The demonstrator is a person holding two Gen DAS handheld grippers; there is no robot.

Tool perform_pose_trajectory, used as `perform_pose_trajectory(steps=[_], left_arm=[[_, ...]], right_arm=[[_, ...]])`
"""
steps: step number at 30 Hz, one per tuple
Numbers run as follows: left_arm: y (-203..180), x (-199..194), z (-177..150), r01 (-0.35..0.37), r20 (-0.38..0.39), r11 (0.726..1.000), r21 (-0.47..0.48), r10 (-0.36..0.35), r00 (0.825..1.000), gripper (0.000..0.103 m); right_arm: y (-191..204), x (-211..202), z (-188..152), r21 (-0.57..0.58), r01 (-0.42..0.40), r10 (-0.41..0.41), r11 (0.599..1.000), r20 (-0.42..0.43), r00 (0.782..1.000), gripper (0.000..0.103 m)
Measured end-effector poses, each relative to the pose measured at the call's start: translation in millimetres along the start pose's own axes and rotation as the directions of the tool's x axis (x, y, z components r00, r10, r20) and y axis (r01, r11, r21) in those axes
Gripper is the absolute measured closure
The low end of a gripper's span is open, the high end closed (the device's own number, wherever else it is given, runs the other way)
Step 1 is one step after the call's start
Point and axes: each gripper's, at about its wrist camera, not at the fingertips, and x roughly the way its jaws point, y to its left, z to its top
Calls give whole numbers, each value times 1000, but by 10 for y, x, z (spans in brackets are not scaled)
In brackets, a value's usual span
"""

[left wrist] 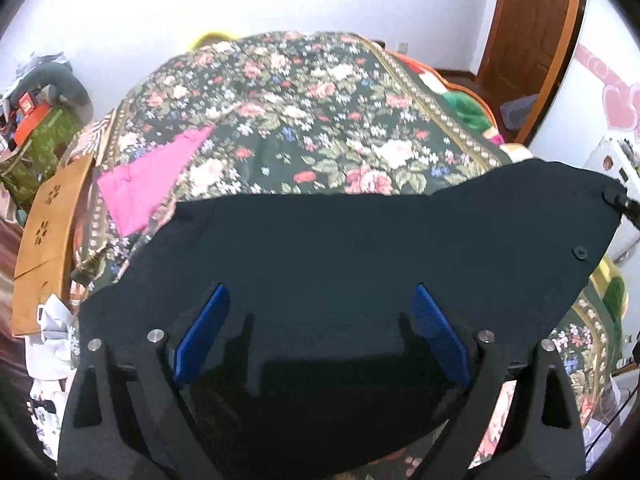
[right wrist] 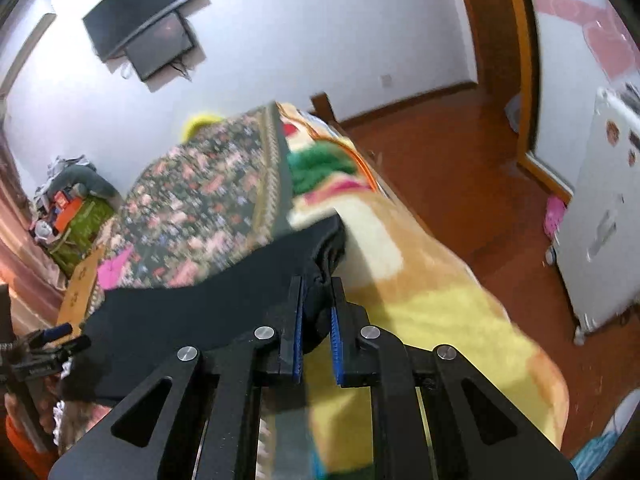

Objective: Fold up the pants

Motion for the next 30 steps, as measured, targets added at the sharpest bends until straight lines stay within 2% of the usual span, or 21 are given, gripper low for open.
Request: perform_pose_trajectory(steps=[7, 12, 16, 19, 24, 30], left_arm=[[265, -299, -25, 1, 77, 998, -63, 4, 997, 9], [557, -460, -106, -1, 111, 992, -128, 16, 994, 9], [782, -544, -187, -20, 125, 985, -171, 41, 991, 9], [959, -597, -258, -26, 127, 978, -209, 53, 990, 9], [1232, -673, -407, -42, 117, 962, -271, 77, 990, 9], [1431, -725, -555, -65, 108, 946, -317, 104, 989, 9]], right_arm=[[657, -122, 418, -111, -116, 124, 987, 73, 990, 93], [1227, -91, 595, -203, -198, 216, 959, 70, 974, 94], [1680, 28, 612, -257, -261, 282, 930, 45, 958, 94], [1994, 188, 557, -272, -322, 334, 907, -1, 942, 94], [2562, 592, 293, -298, -421, 395, 857, -145, 907, 94], [2939, 943, -301, -350, -495, 382, 795, -344, 858, 94]])
